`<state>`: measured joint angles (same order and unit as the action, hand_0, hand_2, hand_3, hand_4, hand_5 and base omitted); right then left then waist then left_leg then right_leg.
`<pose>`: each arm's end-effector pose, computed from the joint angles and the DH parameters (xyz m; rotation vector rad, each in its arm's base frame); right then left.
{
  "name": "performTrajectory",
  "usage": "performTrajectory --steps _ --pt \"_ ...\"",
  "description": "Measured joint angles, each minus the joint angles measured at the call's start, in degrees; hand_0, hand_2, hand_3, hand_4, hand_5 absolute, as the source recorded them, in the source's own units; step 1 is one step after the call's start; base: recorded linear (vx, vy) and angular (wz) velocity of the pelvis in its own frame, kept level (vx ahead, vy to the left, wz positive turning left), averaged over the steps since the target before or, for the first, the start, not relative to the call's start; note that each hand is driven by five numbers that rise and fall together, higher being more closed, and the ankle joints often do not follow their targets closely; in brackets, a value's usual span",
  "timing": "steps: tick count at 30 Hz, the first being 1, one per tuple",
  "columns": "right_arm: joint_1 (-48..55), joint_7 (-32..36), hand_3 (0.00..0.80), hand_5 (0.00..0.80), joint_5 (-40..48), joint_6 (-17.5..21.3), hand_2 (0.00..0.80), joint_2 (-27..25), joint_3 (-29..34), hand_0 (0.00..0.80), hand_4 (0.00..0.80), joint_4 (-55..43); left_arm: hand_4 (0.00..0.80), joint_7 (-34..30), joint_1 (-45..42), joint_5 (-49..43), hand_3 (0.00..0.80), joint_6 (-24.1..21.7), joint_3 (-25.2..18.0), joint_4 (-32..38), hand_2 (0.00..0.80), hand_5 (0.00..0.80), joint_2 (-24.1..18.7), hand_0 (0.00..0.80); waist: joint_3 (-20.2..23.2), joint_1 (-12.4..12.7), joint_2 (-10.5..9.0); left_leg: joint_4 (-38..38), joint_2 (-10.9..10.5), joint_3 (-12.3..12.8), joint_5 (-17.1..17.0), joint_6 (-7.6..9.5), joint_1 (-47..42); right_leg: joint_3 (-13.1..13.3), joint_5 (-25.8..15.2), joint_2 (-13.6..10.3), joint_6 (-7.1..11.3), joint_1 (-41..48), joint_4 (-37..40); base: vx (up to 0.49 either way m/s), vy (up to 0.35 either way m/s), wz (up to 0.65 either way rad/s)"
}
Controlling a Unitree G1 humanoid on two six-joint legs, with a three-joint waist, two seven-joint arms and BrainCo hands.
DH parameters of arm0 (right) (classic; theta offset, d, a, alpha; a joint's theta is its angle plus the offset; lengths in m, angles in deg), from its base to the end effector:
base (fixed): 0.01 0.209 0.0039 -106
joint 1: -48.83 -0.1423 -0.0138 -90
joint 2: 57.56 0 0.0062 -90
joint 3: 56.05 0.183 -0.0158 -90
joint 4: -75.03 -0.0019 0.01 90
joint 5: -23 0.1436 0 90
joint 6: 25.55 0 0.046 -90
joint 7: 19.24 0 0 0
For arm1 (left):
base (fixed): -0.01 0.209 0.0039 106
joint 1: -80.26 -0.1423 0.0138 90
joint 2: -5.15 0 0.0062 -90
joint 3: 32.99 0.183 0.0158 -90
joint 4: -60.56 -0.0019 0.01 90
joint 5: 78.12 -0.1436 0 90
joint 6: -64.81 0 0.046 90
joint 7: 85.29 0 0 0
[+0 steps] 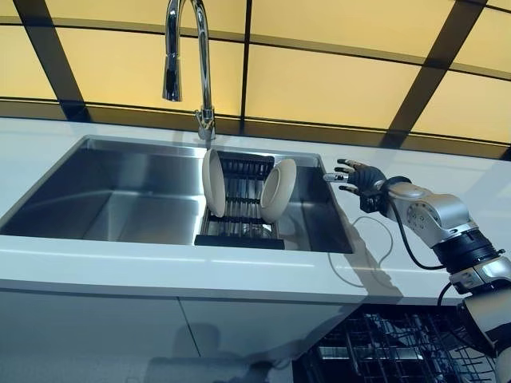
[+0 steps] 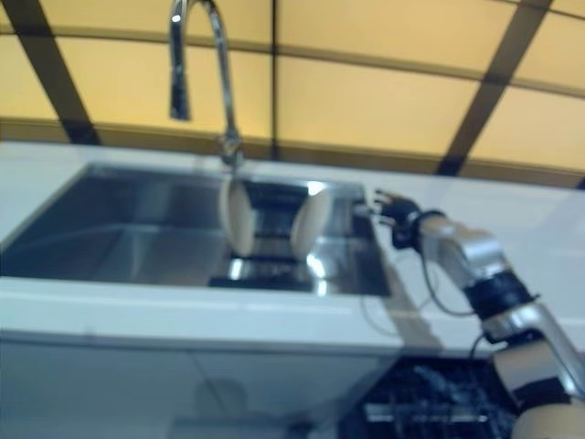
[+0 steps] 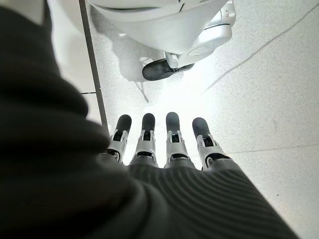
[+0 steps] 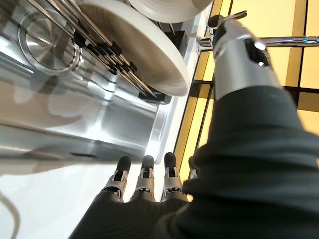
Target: Take plates into dishwasher
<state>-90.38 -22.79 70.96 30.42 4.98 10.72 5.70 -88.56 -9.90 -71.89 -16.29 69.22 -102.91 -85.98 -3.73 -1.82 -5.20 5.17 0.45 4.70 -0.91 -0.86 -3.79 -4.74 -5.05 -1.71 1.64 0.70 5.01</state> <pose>0.3265 -0.2103 0.1929 -0.1464 0.2936 0.1551 0.0551 0.2456 -0.1191 0.2562 1.4565 0.0584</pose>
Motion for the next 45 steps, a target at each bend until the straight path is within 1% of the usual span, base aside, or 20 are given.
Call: performTrajectory --steps 2,4,8,15,21,35,41,45 --pt "-0.16 -0.08 0.0 0.0 0.02 -0.09 0.0 0.24 -0.16 0.0 0.0 0.0 0.0 -0.01 0.0 0.0 0.0 -0.02 0.01 0.0 0.0 0.0 0.02 0.0 0.0 0.1 0.0 -0.02 -0.03 -0.16 -0.03 0.03 0.28 -0.35 0.03 -0.05 0.01 -0.12 -0.01 0.002 0.012 0.08" --pt "-0.22 -0.54 0.0 0.0 0.02 -0.12 0.0 0.24 -0.18 0.0 0.0 0.01 0.0 0.01 0.09 0.05 0.0 -0.21 0.01 0.08 0.0 0.0 0.02 0.0 -0.04 1.16 -0.01 -0.09 -0.07 -0.19 -0.05 0.04 0.48 -0.41 0.02 -0.06 -0.01 -0.39 -0.05 0.0 0.0 0.0" --pt "-0.67 -0.67 0.0 0.0 0.06 -0.2 0.0 0.45 -0.37 0.0 0.0 0.01 0.0 0.23 0.11 0.11 0.0 -0.27 0.01 0.12 0.0 0.0 -0.02 0.0 -0.48 1.55 -0.29 -0.19 -0.14 -0.51 -0.1 0.08 0.62 -0.69 0.06 -0.16 0.01 -0.37 -0.05 0.0 0.009 0.03" --pt "-1.97 -0.93 0.0 0.0 1.24 -0.91 0.0 0.46 -1.93 0.0 0.0 0.07 0.0 0.52 0.21 0.11 0.0 -0.37 0.04 0.13 0.0 0.0 -0.3 0.0 -1.26 1.41 -0.42 -0.19 -0.42 -1.07 -0.18 0.2 1.01 -1.13 0.14 -0.46 0.12 -0.41 -0.05 0.003 0.005 0.04" --pt "-2.57 -1.21 0.0 0.0 1.29 -0.94 0.0 0.49 -1.95 0.0 0.0 0.28 0.0 0.53 0.42 0.11 0.0 -0.71 0.03 0.14 0.0 0.0 -0.38 0.0 -1.72 1.45 -0.59 -0.29 -0.44 -1.73 -0.28 0.24 1.37 -1.81 0.22 -0.5 0.2 -0.47 -0.06 0.006 0.001 0.06" --pt "-3.73 -1.26 0.0 0.0 2.31 -1.22 0.0 0.61 -1.97 0.0 0.0 0.29 0.0 0.55 0.37 0.13 0.0 -0.71 0.04 0.17 0.0 0.0 -0.41 0.0 -1.73 1.58 -0.62 -0.29 -0.47 -1.75 -0.34 0.24 1.35 -1.87 0.22 -0.53 0.2 -0.44 -0.06 0.0 0.0 0.0" --pt "-3.73 -1.32 0.0 0.0 2.33 -1.4 0.0 2.22 -2.06 0.0 0.0 0.41 0.0 0.56 0.36 0.14 0.0 -0.72 0.06 0.17 0.0 0.0 -0.41 0.0 -1.73 1.58 -0.62 -0.29 -0.46 -1.75 -0.35 0.23 1.35 -1.87 0.22 -0.53 0.2 -0.43 -0.06 0.0 0.0 0.0" --pt "-3.73 -1.27 0.0 0.0 2.32 -1.8 0.0 2.39 -2.27 0.0 0.0 0.67 0.0 0.58 0.39 0.24 0.0 -0.74 0.06 0.19 0.0 0.0 -0.39 0.0 -1.73 1.9 -0.62 -0.29 -0.47 -1.77 -0.35 0.23 1.36 -1.89 0.22 -0.54 0.2 -0.43 -0.06 0.0 0.0 0.0"
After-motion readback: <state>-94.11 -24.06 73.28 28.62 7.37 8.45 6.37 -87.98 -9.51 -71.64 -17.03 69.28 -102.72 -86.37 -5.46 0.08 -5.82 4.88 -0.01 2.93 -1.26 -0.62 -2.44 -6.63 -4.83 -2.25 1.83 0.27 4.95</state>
